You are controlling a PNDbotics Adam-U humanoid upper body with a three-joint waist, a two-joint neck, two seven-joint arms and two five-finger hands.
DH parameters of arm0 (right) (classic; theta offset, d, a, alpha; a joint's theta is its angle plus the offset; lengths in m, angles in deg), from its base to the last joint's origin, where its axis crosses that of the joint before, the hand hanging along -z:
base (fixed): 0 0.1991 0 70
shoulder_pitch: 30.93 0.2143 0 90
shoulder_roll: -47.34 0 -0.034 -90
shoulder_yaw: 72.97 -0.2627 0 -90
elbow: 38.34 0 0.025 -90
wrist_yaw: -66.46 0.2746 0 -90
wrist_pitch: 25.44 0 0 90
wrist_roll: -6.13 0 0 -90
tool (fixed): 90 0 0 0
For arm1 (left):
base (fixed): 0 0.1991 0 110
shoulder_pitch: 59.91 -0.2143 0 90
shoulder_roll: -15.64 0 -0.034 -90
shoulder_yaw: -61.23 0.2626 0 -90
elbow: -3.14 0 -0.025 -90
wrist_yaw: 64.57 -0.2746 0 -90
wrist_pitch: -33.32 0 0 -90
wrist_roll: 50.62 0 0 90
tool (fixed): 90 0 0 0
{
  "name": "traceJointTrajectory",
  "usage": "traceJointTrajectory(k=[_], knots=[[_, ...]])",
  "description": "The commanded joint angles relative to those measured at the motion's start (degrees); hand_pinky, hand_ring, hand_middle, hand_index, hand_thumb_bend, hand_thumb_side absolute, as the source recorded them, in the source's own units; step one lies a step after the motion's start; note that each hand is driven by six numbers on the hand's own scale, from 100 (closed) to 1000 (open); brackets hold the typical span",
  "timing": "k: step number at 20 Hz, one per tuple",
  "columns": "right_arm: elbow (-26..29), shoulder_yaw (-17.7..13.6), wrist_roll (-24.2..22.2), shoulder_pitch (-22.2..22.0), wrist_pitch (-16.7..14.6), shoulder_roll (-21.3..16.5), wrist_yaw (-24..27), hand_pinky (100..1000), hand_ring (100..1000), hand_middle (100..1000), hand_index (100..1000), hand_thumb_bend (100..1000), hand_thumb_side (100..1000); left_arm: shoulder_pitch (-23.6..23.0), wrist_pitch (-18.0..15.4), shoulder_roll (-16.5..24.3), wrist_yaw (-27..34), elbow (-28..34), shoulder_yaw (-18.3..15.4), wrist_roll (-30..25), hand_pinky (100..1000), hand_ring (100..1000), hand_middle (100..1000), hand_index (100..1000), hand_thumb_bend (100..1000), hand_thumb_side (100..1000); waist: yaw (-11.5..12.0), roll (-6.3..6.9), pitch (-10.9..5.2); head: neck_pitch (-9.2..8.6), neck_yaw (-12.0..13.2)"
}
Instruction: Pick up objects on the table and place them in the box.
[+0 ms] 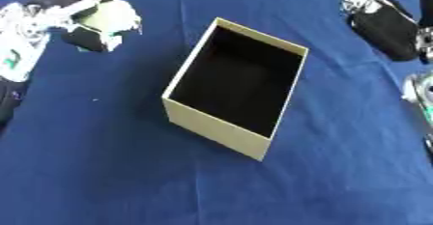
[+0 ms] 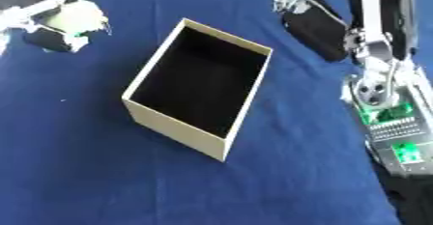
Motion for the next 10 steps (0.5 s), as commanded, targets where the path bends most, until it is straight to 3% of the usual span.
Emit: traceJointTrajectory(k=[1,10], knots=[[0.85,-0.32,-0.10,0.82,0.05,-0.44,-0.28,890,743,750,892,100,551,2.00,-0.93,0.17,-0.61,3.71,0.94,-0.32,503,767,710,770,100,211,0.08,-0.10,-1.76,-0.22,-0.08],[0.85,-0.66,-0.34,1.44,-0.07,-0.06,-0.87,890,745,750,890,100,549,5.00,-3.06,-5.92,-1.34,8.89,4.13,-1.57,486,755,695,759,100,213,0.19,-0.41,-1.93,-0.81,0.32]])
